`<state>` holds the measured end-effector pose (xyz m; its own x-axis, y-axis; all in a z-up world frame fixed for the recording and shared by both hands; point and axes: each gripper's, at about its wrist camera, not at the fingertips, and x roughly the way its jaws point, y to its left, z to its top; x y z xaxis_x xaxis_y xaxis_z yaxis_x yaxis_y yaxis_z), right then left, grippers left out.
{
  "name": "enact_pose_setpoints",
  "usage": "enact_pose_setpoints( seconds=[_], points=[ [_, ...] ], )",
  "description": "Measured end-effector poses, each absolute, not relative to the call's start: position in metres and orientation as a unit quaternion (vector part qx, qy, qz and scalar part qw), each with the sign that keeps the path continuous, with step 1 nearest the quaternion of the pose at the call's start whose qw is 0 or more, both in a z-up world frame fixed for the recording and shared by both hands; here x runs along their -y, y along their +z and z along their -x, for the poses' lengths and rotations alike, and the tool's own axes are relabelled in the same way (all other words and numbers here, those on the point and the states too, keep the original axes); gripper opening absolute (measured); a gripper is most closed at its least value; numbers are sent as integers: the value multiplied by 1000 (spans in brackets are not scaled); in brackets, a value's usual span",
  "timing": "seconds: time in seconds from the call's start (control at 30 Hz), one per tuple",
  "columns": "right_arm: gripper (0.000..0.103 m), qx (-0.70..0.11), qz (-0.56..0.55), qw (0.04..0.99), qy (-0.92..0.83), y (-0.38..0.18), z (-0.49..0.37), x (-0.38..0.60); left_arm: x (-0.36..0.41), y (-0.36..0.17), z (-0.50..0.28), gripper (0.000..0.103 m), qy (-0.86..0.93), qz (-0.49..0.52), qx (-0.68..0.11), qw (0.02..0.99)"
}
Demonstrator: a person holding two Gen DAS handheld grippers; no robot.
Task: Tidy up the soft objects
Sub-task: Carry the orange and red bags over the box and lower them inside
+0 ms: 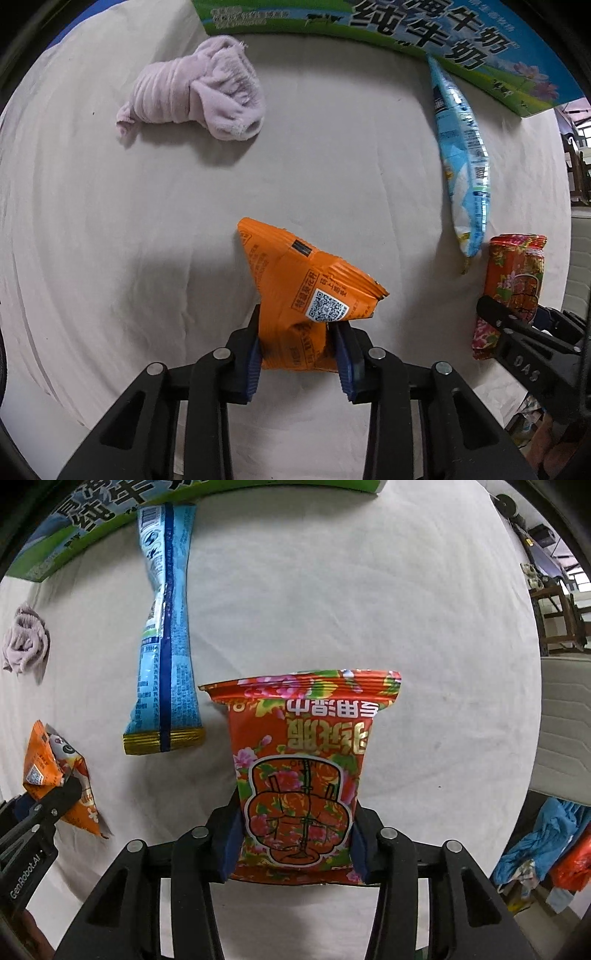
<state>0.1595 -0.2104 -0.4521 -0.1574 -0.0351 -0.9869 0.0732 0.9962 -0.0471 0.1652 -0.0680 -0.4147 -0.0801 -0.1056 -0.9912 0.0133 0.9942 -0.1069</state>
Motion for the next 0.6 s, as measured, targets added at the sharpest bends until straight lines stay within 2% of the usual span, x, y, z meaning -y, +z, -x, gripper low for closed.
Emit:
enact_pose_setpoints(
  seconds=[0.33, 0.6],
  points=[
    [47, -732, -16, 681, -7, -397, -154, 186, 82, -363, -163, 29, -62, 47, -702, 708],
    [47, -695, -45, 717, 28, -326, -159, 183, 78, -288, -173, 28, -97, 76, -658, 743]
  ],
)
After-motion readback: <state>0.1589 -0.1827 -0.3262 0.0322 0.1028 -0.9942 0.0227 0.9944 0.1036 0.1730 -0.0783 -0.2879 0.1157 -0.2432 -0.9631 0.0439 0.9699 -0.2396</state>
